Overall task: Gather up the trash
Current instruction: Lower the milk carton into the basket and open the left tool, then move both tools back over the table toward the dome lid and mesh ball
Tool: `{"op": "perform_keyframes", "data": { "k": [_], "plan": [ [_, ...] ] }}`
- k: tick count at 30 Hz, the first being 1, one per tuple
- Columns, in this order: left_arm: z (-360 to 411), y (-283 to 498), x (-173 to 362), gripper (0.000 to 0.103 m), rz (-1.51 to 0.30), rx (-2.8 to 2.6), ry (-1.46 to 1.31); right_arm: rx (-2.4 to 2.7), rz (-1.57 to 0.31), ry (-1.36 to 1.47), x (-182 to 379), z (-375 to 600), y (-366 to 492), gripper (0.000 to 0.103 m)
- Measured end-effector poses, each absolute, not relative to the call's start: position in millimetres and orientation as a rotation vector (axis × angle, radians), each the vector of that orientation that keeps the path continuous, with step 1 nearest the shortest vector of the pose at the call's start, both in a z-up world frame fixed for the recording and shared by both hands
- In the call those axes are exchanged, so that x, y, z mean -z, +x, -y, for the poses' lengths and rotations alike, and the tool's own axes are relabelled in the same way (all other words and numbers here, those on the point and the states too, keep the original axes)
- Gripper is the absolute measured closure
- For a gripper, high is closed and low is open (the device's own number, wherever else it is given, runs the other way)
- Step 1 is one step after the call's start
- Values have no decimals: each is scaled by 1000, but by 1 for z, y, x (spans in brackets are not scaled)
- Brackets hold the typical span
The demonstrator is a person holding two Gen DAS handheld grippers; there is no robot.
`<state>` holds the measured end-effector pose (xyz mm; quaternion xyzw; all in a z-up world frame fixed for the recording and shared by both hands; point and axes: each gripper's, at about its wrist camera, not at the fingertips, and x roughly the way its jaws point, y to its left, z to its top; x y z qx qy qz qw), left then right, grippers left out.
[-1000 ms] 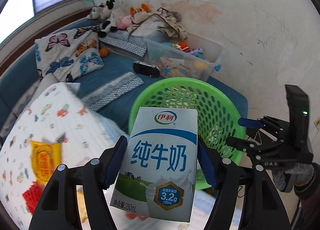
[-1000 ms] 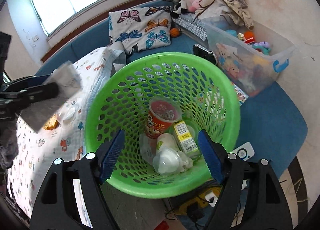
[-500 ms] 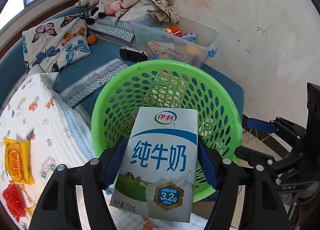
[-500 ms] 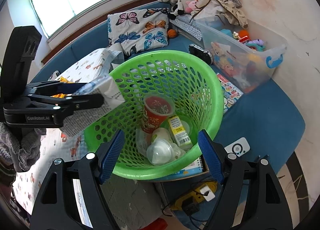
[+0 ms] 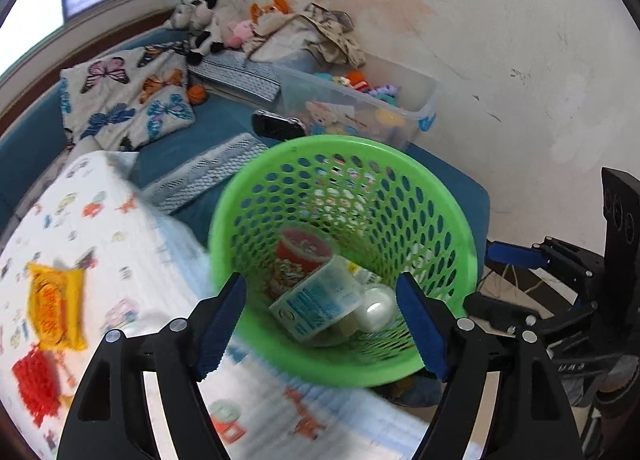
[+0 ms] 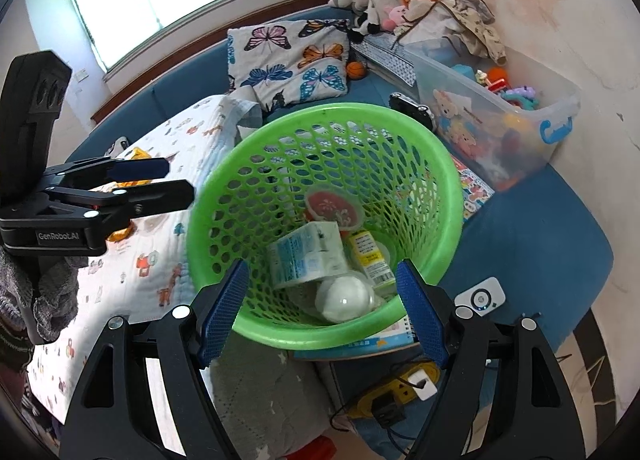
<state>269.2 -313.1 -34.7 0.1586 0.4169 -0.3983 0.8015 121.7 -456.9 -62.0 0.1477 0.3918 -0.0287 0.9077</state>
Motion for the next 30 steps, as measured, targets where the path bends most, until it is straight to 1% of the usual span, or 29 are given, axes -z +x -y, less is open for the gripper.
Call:
{"op": "perform_keyframes", "data": {
  "k": [8,30],
  "plan": [
    [242,265,19,30,-866,752,262,22,-797,280,54,434,123,27],
    [77,256,10,31,-815,496,152,-179,-805,149,41,327,166,27]
  ]
}}
